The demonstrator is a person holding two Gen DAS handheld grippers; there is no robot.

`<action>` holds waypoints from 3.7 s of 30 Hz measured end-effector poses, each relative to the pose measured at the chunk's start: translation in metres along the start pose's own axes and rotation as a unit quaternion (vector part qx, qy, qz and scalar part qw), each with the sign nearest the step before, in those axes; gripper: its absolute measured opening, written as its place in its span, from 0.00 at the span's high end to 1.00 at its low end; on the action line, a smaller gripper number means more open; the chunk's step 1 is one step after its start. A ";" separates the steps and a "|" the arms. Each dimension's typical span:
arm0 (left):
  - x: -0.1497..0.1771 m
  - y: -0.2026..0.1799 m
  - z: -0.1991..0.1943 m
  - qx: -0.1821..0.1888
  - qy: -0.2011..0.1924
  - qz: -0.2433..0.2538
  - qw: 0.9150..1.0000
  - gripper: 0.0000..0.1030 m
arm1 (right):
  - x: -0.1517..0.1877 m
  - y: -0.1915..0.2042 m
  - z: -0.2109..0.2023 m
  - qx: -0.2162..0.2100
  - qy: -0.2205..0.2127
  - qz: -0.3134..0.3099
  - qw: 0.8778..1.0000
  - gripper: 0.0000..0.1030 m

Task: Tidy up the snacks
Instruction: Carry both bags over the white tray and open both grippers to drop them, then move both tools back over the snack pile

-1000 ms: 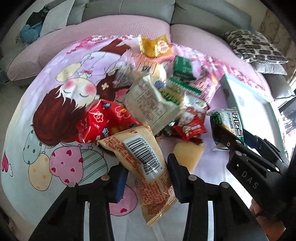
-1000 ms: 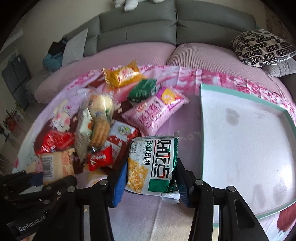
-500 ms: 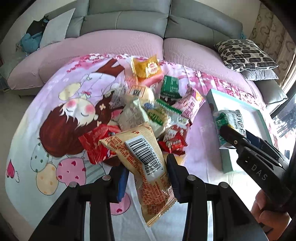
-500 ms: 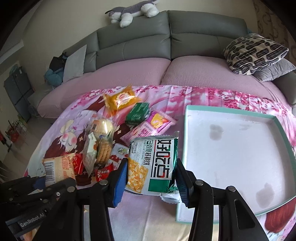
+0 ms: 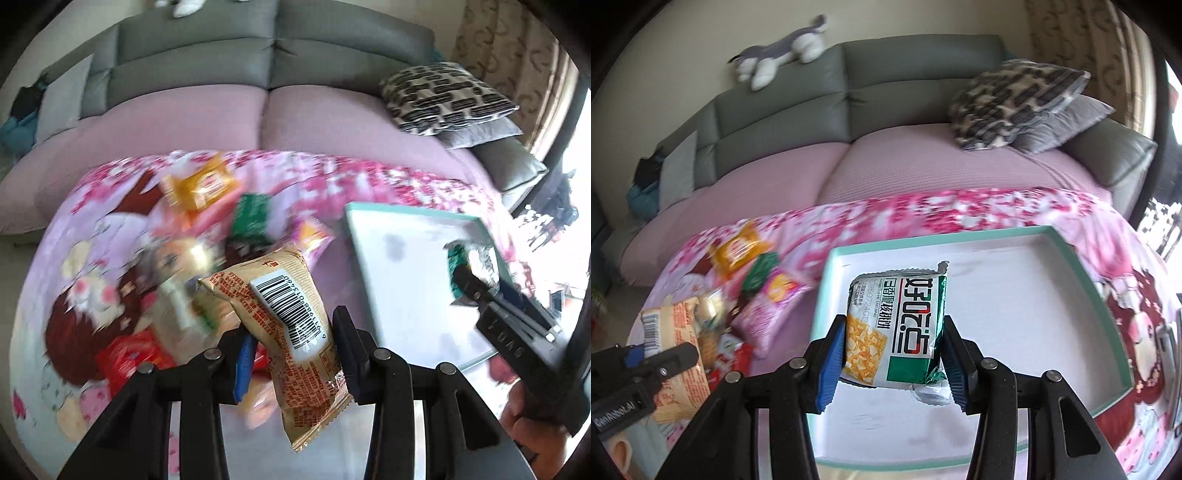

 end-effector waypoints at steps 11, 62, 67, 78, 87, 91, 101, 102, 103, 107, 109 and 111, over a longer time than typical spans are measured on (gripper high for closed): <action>-0.049 -0.076 0.041 0.044 -0.020 0.052 0.997 0.59 | -0.011 -0.088 0.007 0.077 -0.009 0.068 0.995 0.50; -0.063 -0.044 0.100 -0.105 -0.004 0.024 0.994 0.01 | -0.005 -0.133 0.035 0.134 0.006 0.071 0.989 0.00; -0.061 -0.038 0.102 -0.113 -0.001 0.019 0.993 0.01 | -0.008 -0.131 0.032 0.133 -0.006 0.069 0.989 0.00; -0.065 -0.034 0.089 -0.098 -0.014 0.002 0.995 0.01 | -0.013 -0.128 0.023 0.125 -0.022 0.073 0.989 0.00; -0.067 -0.005 0.064 -0.123 -0.025 -0.013 0.992 0.01 | -0.019 -0.112 0.013 0.121 -0.031 0.054 0.991 0.00; -0.063 0.014 0.052 -0.141 -0.026 -0.015 0.990 0.01 | -0.021 -0.098 0.009 0.099 -0.034 0.053 0.993 0.00; -0.034 0.083 0.020 -0.183 -0.039 -0.062 0.980 0.01 | -0.017 -0.042 0.006 0.045 -0.024 0.029 0.998 0.00; -0.031 0.090 0.016 -0.187 -0.041 -0.068 0.979 0.01 | -0.015 -0.033 0.006 0.038 -0.023 0.023 0.999 0.00; -0.029 0.098 0.011 -0.192 -0.046 -0.074 0.978 0.01 | -0.013 -0.023 0.006 0.030 -0.021 0.016 0.999 0.00; -0.017 0.125 -0.009 -0.204 -0.062 -0.103 0.972 0.01 | -0.005 0.010 0.007 0.003 -0.011 -0.007 1.000 0.00; -0.009 0.136 -0.014 -0.203 -0.062 -0.115 0.970 0.01 | 0.001 0.028 0.008 -0.011 -0.003 -0.016 1.000 0.00; -0.002 0.144 -0.018 -0.200 -0.058 -0.123 0.970 0.01 | 0.009 0.049 0.009 -0.028 0.007 -0.026 0.999 0.00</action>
Point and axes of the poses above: each gripper's, at about its wrist camera, not at the fingertips, and z roughly the way its jaws point, y to its left, x to its underside, the point moved 9 cm from there along z, roughly the way its jaws point, and after that the axes turned 4 degrees about z, right-handed, at the moved point
